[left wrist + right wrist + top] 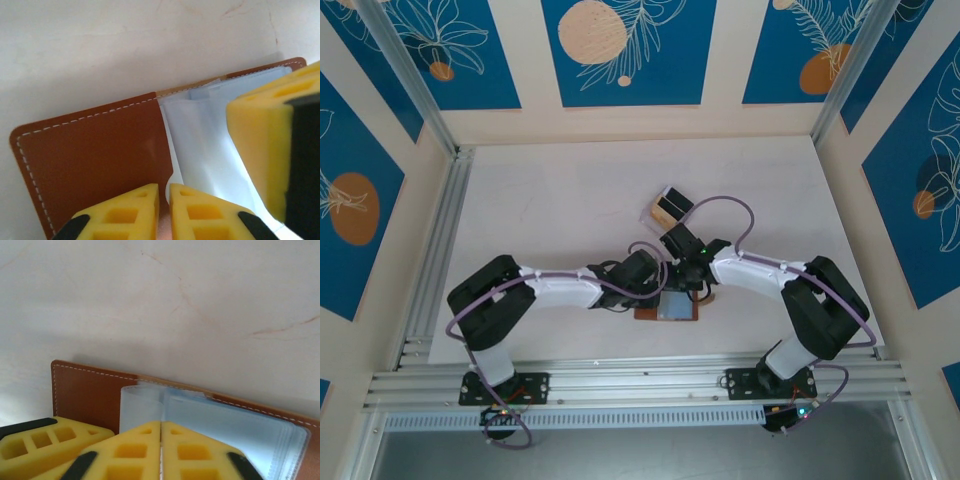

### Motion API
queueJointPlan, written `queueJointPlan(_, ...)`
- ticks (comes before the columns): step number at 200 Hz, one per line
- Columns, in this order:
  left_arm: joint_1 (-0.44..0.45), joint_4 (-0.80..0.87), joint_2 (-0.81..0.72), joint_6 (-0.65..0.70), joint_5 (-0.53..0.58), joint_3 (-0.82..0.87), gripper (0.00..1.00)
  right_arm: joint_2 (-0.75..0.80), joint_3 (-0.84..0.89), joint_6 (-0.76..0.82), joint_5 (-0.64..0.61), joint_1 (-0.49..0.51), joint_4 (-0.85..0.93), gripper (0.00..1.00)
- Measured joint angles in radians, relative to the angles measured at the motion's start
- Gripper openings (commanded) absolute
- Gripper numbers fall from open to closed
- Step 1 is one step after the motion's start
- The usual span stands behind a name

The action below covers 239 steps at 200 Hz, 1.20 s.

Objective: Put the credit cards into the card holder
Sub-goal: Flip over the card slot on the card holder.

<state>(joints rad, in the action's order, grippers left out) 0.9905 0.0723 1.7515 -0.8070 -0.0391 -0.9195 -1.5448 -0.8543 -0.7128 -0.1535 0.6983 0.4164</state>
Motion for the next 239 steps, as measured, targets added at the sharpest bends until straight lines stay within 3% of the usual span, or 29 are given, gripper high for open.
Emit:
queueJointPlan(21,-0.002,0.037,-0.011,0.009,0.000,0.001,0.21,-0.005,0.026,-0.016,0.048,-0.014,-0.050,0.37)
queueJointPlan(36,-0.002,0.048,-0.016,0.014,-0.002,0.002,0.22,-0.006,0.050,-0.029,0.084,-0.032,-0.089,0.40)
queueJointPlan(82,-0.008,0.063,-0.051,0.028,-0.014,0.017,0.25,-0.006,0.092,-0.054,0.164,-0.060,-0.168,0.41)
queueJointPlan(138,-0.063,-0.033,-0.153,0.024,-0.138,0.128,0.27,-0.006,0.118,-0.073,0.227,-0.085,-0.226,0.40)
queueJointPlan(189,-0.079,-0.012,-0.241,0.031,-0.132,0.183,0.11,0.005,0.129,-0.076,0.248,-0.086,-0.237,0.44)
queueJointPlan(239,-0.079,-0.021,-0.151,0.031,-0.132,0.184,0.06,0.026,0.123,-0.076,0.264,-0.055,-0.227,0.46)
